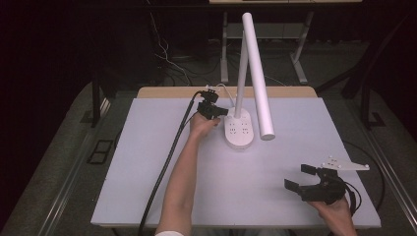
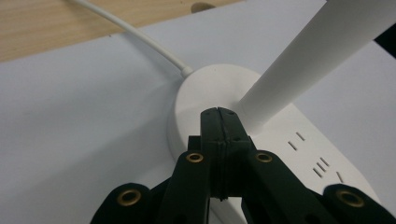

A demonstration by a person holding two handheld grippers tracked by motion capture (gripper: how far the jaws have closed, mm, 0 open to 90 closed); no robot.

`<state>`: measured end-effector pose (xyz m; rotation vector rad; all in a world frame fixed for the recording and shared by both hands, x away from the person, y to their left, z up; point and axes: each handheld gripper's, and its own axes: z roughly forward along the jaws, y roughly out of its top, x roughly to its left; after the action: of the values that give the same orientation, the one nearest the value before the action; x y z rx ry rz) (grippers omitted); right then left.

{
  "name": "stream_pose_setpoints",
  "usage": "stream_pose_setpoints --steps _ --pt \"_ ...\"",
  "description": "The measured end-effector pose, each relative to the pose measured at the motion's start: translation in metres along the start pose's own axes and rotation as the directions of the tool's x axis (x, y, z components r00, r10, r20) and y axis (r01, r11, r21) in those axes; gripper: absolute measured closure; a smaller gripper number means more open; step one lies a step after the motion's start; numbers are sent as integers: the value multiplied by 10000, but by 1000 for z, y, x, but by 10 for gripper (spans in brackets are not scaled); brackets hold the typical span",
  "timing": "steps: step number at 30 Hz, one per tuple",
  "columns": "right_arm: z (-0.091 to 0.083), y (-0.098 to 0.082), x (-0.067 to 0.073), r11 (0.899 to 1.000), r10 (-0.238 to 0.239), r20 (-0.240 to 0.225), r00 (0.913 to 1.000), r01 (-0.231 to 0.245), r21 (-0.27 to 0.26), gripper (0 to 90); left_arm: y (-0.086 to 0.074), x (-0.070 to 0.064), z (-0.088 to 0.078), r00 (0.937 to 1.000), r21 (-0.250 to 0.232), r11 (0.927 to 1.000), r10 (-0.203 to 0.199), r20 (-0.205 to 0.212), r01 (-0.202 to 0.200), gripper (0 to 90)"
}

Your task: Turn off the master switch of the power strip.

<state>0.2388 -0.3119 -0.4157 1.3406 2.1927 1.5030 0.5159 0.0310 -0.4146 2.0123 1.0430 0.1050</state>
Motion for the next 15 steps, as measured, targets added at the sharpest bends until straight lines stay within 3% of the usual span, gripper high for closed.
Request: stream_pose_setpoints --steps 7,12,15 --pt "1 0 2 10000 -21 -3 10000 21 8 0 -2 4 -24 9996 -281 9993 252 119 -249 894" --pt "3 0 3 9999 -94 -20 10000 94 108 0 -8 5 -37 9995 -829 9962 -270 176 284 873" --pt "4 0 3 9999 -74 -29 10000 75 120 0 -13 7 -45 9995 -875 9960 -186 255 208 870"
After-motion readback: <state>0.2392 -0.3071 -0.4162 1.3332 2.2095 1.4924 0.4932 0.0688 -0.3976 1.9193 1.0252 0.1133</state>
